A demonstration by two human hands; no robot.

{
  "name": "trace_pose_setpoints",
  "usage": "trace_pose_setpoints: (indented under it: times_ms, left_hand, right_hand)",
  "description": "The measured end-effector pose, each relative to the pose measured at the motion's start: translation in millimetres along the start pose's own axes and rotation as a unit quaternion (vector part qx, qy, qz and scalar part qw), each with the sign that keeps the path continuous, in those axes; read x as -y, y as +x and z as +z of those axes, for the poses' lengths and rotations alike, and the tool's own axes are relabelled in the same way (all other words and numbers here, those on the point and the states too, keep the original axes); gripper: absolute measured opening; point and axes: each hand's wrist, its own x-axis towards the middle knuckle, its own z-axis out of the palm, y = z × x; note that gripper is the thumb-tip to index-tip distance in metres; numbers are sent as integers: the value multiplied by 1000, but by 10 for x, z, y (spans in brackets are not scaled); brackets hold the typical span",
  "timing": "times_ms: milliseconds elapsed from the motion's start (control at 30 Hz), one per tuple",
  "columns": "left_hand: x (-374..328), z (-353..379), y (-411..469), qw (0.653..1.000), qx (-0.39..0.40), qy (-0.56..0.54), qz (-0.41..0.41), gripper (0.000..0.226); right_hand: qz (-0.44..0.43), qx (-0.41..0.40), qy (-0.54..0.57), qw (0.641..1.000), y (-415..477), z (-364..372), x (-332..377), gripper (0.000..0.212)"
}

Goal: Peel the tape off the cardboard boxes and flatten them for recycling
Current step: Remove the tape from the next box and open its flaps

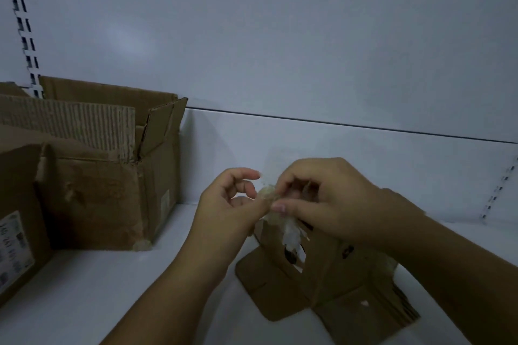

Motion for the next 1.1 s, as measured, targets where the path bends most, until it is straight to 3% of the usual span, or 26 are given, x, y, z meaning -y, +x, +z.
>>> trace_pose_setpoints:
  times_ms: [33,167,300,400,600,800,833,900,933,1000,1100]
  left_hand:
    - [-6,-6,4,1000,-2,-2,-5,24]
    - [-22,-23,26,994,54,-88,-46,27]
    - [-46,-26,41,965,138,-198,-98,27]
    - [-48,-47,47,939,170,-267,-131,44]
    - [-35,-104,45,928,184,-296,-135,61]
    - [-79,-122,79,925,121,-341,-115,51]
    - [-75,-121,76,929,116,-331,-118,49]
    - [-72,-116,63,938,99,-311,-118,47]
    - [-81,-114,60,941,87,-308,-111,45]
    - [-110,-110,63,946,64,-303,-94,41]
    - [-135,-90,63,952,54,-290,-86,40]
  right_hand:
    - [11,3,27,1000,-3,9,-16,4]
    - [66,-8,144,987,-14,15,-54,17]
    - [61,-11,211,976,11,29,-64,19]
    - [80,-7,222,972,-7,21,-89,19]
    - [133,-5,231,964,-3,50,-123,24]
    - [202,-34,332,921,33,31,-114,26]
    - [208,-50,324,921,21,21,-92,23]
    - [183,-56,187,964,-53,-5,-55,16]
    - [159,-22,78,984,-98,-23,-16,24]
    - [133,85,-82,984,-171,-25,63,46]
    - [150,122,-108,975,-209,-5,64,58]
